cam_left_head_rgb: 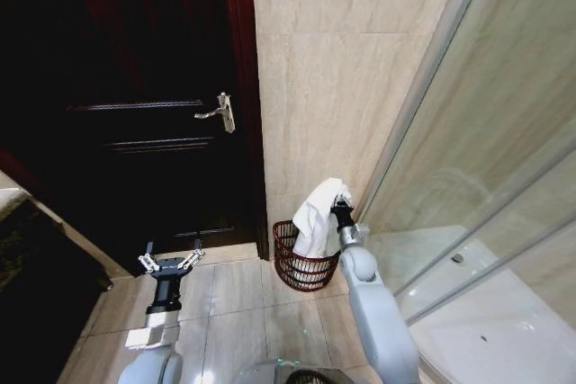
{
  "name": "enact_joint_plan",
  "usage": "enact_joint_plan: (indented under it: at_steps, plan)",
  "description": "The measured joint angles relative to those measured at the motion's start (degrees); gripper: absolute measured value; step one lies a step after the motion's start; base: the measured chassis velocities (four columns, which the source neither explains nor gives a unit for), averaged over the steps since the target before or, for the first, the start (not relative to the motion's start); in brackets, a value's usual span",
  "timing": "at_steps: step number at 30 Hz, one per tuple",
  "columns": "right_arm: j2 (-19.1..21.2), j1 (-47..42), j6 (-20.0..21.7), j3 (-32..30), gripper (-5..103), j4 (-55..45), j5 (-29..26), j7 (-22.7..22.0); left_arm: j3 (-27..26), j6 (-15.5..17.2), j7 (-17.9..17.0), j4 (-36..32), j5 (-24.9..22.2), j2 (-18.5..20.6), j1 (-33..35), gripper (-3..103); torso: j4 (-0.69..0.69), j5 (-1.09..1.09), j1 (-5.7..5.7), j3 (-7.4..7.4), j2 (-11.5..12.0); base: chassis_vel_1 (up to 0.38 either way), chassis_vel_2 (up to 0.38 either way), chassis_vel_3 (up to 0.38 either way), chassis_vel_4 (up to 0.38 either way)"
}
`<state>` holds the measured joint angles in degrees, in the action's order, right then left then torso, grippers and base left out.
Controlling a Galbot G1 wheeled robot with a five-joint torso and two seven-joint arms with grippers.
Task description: Discard the used towel into the hamper.
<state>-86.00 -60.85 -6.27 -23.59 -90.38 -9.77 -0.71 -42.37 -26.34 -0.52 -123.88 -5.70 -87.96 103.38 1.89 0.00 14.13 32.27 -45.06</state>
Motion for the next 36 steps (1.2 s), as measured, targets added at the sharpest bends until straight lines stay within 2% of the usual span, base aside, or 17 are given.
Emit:
enact_joint_plan:
  at_steps: [4,6,10,18,25,36]
  plan:
    - [1.04,-1.56,3.21,0.06,4,-1.30,-0.82,0.11,-0.15,-0.30,0.00,0.41,-0.05,0.04,0.07,100,0.00,0.00,0.00,0.00,0.00,0.000,0.000,0.000,0.000]
    - [1.78,-2.42,5.89,0.10,4,-2.41,-2.50,0.35,-0.14,-0.53,0.00,0.73,-0.06,-0.07,0.19,100,0.00,0.00,0.01,0.01,0.00,0.000,0.000,0.000,0.000]
    - [2.62,-3.51,8.24,0.14,4,-4.47,-5.45,0.81,0.09,-0.64,0.06,1.34,-0.08,-0.36,0.27,100,0.00,0.00,0.01,0.01,-0.01,0.000,0.000,0.000,0.000]
    - [3.28,-4.29,9.68,0.10,4,-8.07,-5.75,1.19,0.59,-0.45,0.30,1.86,0.24,-0.62,0.31,100,0.00,0.00,-0.22,-0.26,0.48,0.000,0.000,0.000,0.000]
    - [4.24,-1.57,10.90,0.01,4,-11.28,-6.30,0.78,1.11,-0.59,0.47,1.93,1.16,-0.58,0.92,100,0.00,-0.01,-1.12,-1.39,2.50,0.000,0.000,0.000,0.000]
    - [2.52,5.84,9.09,0.95,4,-1.31,-6.81,2.23,1.47,-0.53,0.53,2.14,1.75,-0.52,0.82,100,0.00,0.00,-2.50,-3.26,5.78,0.000,0.000,0.000,0.000]
